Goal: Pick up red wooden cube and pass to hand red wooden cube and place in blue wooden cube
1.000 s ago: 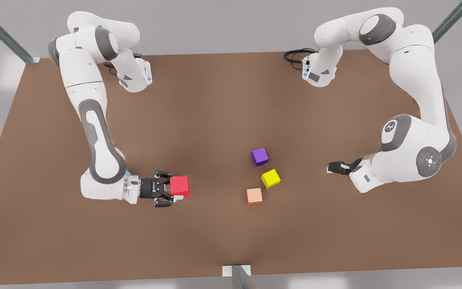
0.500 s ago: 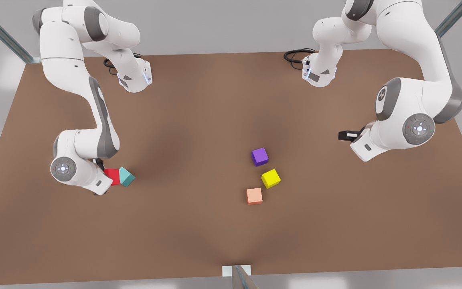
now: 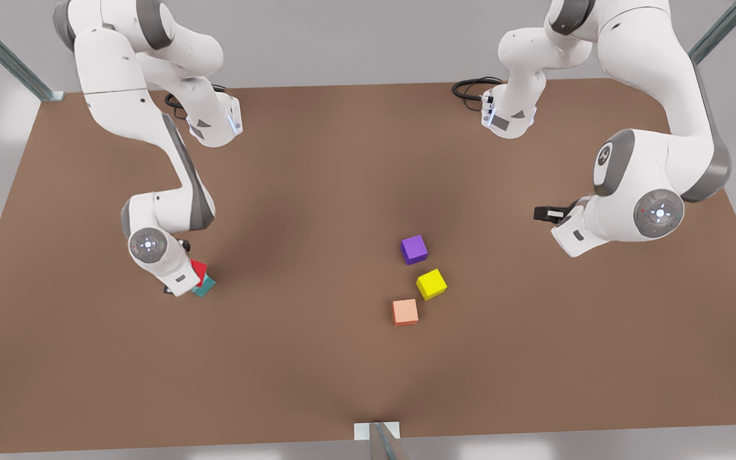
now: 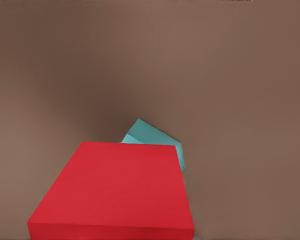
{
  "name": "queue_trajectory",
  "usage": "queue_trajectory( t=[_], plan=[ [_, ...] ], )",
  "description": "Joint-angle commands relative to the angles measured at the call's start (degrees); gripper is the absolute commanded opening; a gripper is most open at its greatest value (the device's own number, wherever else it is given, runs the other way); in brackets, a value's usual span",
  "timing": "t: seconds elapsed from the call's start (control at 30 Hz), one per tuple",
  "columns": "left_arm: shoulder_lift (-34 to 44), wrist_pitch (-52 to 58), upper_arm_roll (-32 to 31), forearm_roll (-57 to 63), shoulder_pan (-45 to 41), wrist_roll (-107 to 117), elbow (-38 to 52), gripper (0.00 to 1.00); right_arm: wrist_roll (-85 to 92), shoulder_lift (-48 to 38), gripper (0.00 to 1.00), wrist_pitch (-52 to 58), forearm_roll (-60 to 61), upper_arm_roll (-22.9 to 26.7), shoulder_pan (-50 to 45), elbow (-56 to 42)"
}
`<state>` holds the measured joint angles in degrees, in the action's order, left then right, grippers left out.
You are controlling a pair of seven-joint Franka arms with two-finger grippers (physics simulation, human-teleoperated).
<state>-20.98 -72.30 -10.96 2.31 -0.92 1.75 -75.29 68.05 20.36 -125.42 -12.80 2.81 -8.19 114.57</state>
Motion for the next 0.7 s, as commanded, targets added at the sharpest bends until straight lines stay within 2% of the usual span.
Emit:
queue_trajectory(
  t=[0.0, 0.2, 0.5, 0.53, 0.57, 0.67],
  plan=[
    [0.1, 0.8, 0.0, 0.0, -0.1, -1.2, 0.0, 1.0, -20.9, -0.1, 0.57, -3.5, -0.4, 0.0, -0.2, 0.5],
    [0.0, 0.9, 0.0, -0.1, 0.0, -1.2, 0.1, 1.0, -20.9, -0.1, 0.57, -6.3, -4.9, 0.0, 0.0, 2.6],
    [-0.6, 1.3, 0.0, -0.1, 0.0, -1.2, 0.0, 1.0, -21.4, 0.0, 0.59, -10.0, -5.0, 0.1, 0.3, 5.1],
    [-0.6, 1.3, 0.0, -0.1, 0.0, -1.2, 0.0, 1.0, -21.4, 0.1, 0.85, -10.0, -5.0, 0.1, 0.3, 5.1],
    [-0.7, 1.3, 0.0, -0.1, 0.0, -1.2, 0.0, 1.0, -21.4, 0.2, 1.0, -10.4, -5.0, 0.1, 0.4, 5.1],
    [-0.7, 1.3, 0.0, -0.1, 0.0, -1.2, 0.0, 1.0, -21.4, 0.3, 1.0, -10.9, -5.0, 0.1, 0.4, 5.2]
  ],
)
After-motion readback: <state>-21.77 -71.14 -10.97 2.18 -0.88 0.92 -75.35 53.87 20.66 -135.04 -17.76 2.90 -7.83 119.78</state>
